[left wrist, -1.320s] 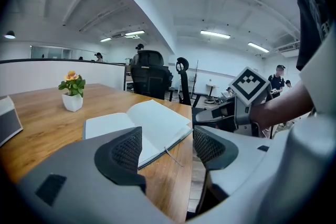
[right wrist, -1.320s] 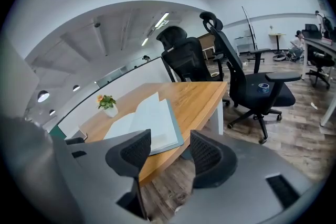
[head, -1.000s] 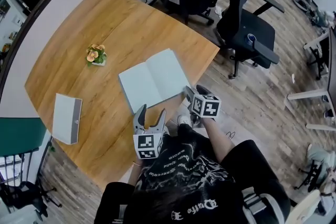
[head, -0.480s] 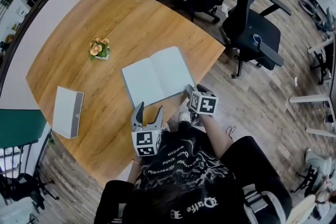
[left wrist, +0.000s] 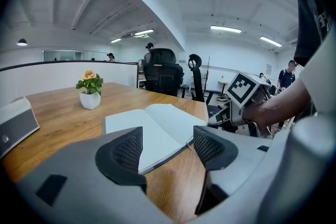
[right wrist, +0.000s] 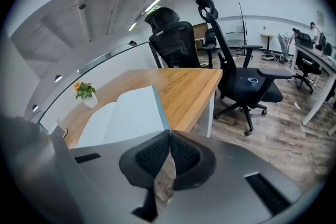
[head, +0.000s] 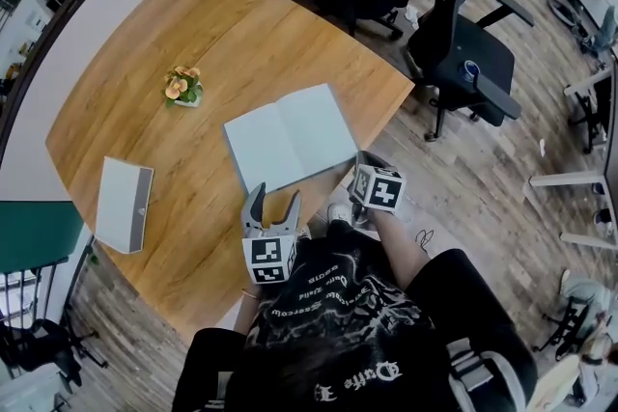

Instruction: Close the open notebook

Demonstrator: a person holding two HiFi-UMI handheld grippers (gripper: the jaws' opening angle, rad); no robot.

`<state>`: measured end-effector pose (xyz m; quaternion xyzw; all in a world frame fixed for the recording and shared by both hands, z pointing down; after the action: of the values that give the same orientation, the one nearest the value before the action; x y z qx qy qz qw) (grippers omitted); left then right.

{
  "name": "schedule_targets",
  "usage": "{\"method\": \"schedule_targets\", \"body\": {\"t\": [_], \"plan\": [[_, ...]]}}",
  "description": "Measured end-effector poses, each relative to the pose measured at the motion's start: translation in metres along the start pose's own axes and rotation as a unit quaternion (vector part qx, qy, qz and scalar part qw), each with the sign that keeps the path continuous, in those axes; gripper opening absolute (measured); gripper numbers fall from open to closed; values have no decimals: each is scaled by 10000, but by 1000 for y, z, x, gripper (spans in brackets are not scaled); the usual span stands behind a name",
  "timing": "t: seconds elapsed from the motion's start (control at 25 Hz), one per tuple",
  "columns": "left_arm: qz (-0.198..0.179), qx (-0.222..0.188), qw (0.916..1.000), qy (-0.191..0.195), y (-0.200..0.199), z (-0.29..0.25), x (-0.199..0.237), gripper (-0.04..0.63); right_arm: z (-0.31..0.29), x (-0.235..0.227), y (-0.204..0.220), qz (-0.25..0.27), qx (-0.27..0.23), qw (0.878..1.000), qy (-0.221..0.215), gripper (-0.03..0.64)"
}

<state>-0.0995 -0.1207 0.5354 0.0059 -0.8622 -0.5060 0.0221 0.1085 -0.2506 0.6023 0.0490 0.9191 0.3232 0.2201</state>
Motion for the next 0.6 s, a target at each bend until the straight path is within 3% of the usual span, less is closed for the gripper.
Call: {"method": "schedule_targets", "body": {"t": [0.6], "plan": [[44,12,9999,-142,4,7,4,313,25,14,-14,-335,-694,9958,-501,9]]}}
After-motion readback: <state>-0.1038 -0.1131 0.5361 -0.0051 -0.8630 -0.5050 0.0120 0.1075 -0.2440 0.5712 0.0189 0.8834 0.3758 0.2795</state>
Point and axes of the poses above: the fingertips, and each gripper's own axes: z backward along the fingers, x to its left, y out of its underside, the point moved 7 cm from there along z, backward along the fingers, and after that the axes turned 7 degrees about -y, right-handed, at the moved point
